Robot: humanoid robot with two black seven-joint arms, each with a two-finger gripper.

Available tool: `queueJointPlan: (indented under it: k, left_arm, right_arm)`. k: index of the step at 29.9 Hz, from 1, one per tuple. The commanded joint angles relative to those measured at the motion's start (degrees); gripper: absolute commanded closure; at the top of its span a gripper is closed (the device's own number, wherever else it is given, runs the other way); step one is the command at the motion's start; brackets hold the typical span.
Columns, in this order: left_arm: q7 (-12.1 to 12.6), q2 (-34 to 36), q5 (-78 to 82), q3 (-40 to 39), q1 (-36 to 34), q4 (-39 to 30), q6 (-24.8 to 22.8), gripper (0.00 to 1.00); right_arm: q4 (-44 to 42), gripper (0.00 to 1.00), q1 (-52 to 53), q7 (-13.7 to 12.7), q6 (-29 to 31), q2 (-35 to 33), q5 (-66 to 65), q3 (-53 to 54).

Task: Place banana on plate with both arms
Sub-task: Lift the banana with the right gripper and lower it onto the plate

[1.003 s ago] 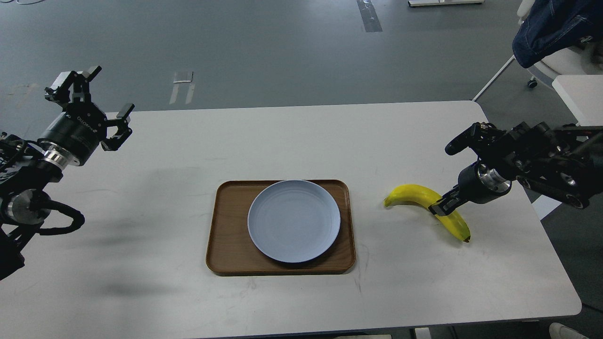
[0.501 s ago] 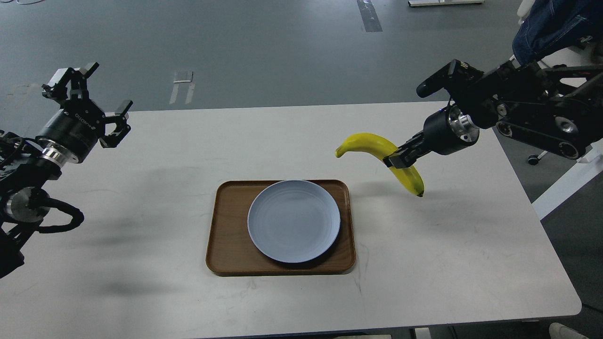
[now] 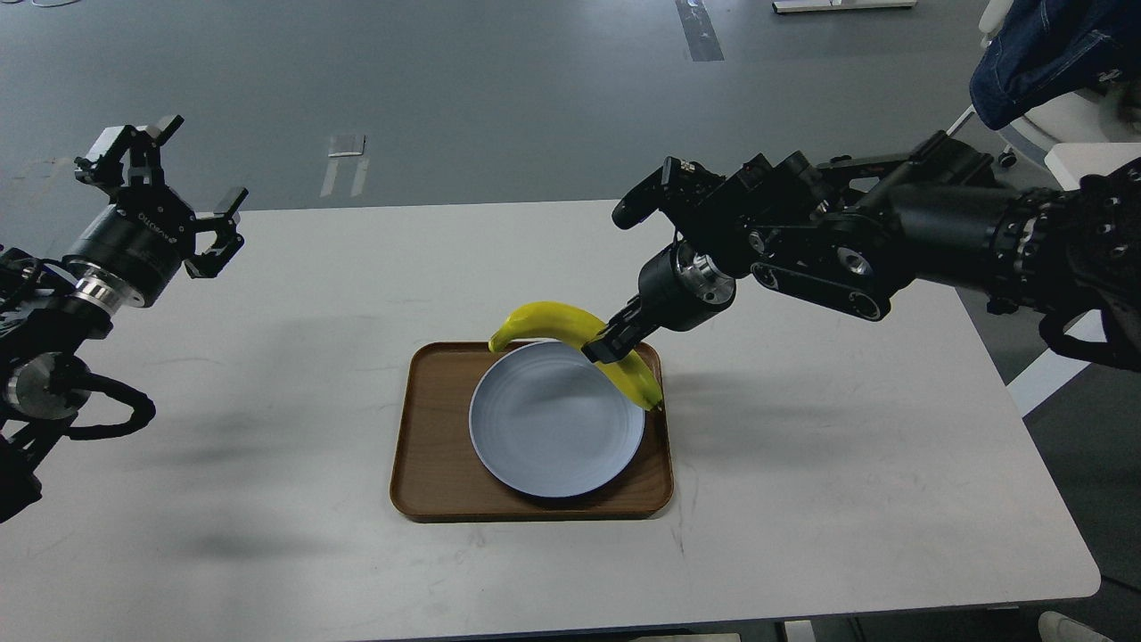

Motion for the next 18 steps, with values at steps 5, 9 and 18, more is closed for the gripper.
queueJointPlan:
  k: [5,9,18]
  left_arm:
    - [0.0,-0.1,-0.1,-0.3,-0.3,0.0,0.0,0.02]
    - [0.0,-0.1,-0.1,-0.3,-0.3,0.0,0.0,0.02]
    - [0.0,0.0,-0.1,-0.3,-0.3,0.0,0.0,0.02]
  right_arm:
    - [-2.8,0.91,-1.2,0.0,0.0,3.9,3.7,-2.1]
    - [-4.2,0.86,-2.4,0.0,0.0,3.9,3.7,-3.5]
    - [-4.1,0.7,-3.3,0.0,0.0,3.9,8.1,-3.5]
